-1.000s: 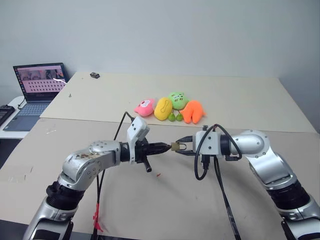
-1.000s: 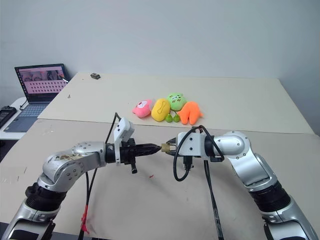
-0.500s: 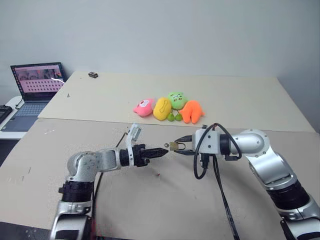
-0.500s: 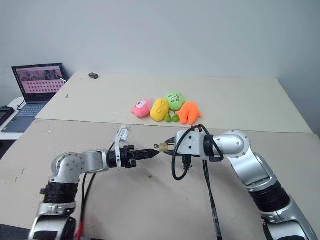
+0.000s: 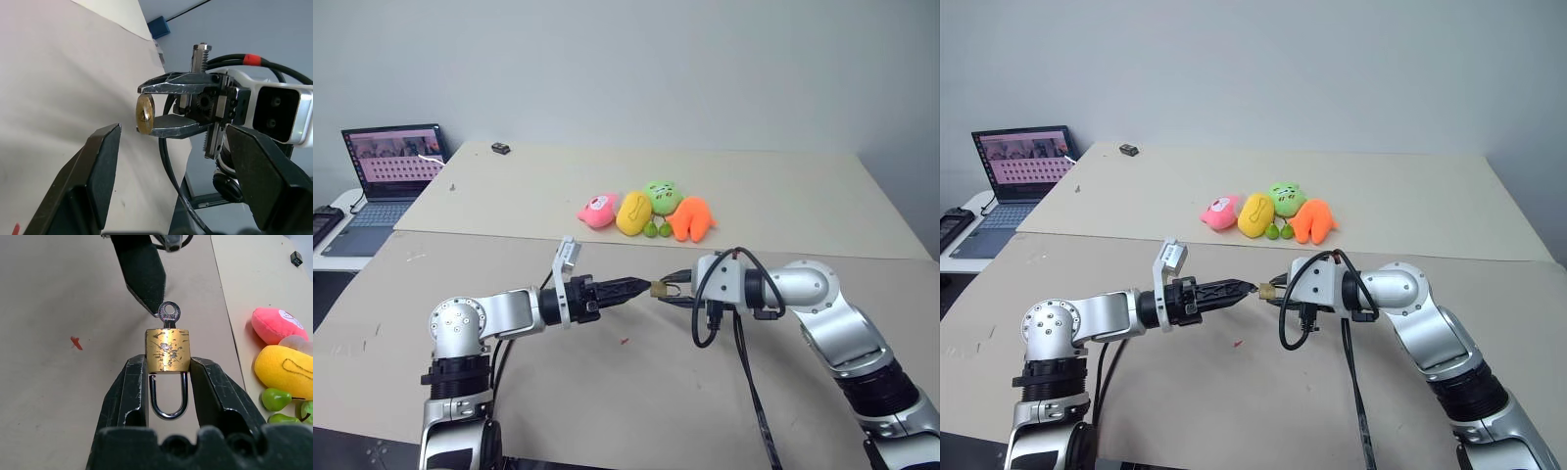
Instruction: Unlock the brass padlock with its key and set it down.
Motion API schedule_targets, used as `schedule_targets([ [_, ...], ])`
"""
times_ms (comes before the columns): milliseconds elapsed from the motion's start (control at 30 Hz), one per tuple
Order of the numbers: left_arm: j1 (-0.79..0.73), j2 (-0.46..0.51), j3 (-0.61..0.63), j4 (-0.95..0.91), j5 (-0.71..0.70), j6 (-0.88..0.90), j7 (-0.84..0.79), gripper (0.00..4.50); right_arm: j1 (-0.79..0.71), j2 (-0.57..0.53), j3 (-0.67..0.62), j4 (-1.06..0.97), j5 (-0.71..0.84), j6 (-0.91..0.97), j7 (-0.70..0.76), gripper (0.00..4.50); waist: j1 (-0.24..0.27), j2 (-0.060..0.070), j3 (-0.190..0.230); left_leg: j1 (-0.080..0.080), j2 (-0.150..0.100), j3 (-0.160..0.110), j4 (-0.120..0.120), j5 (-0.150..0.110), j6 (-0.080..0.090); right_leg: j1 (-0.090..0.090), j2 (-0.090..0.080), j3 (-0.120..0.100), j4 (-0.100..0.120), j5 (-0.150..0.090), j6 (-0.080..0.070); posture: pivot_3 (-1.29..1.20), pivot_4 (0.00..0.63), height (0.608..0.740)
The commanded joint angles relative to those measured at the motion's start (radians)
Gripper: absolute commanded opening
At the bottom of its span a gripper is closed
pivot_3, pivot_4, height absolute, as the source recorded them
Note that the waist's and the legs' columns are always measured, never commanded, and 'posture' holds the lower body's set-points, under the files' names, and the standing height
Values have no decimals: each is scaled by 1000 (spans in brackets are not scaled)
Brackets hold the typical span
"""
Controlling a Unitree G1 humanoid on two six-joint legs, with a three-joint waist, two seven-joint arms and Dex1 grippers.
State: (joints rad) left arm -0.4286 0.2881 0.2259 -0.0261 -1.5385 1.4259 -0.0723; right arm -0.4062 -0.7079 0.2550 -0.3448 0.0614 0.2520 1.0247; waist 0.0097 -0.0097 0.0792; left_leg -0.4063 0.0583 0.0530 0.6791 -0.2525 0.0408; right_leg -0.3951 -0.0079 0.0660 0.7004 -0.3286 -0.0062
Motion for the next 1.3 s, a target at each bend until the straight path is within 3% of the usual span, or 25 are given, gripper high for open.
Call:
schedule_targets([
  [33, -21, 4, -44, -9, -21, -11, 14, 3645, -16, -1, -25, -51, 10, 4, -13, 906, 1, 0, 0, 0, 0, 0, 0, 0, 0, 0, 0, 0, 0, 0, 0, 0, 150, 644],
  [967, -84, 2, -121, 70, -26, -66, 24, 3645, -17, -11, -35, -144, 28, 81, -17, 906, 2, -2, 2, -1, -8, -4, -1, 1, -2, 2, -4, -1, -1, 0, 1, 0, 150, 644],
  [1067, -83, 6, -129, 69, -24, -61, 17, 3006, -19, -10, -36, -144, 27, 83, -18, 906, 2, -2, 2, -1, -8, -4, -1, 1, -2, 3, -4, -1, -1, 0, 1, 0, 150, 644],
  [1300, -85, 25, -135, 70, -17, -54, -11, 535, -22, -9, -39, -150, 32, 92, -19, 906, 1, -2, 2, 0, -8, -4, -1, 1, -2, 3, -4, -1, -1, 0, 1, 0, 150, 644],
])
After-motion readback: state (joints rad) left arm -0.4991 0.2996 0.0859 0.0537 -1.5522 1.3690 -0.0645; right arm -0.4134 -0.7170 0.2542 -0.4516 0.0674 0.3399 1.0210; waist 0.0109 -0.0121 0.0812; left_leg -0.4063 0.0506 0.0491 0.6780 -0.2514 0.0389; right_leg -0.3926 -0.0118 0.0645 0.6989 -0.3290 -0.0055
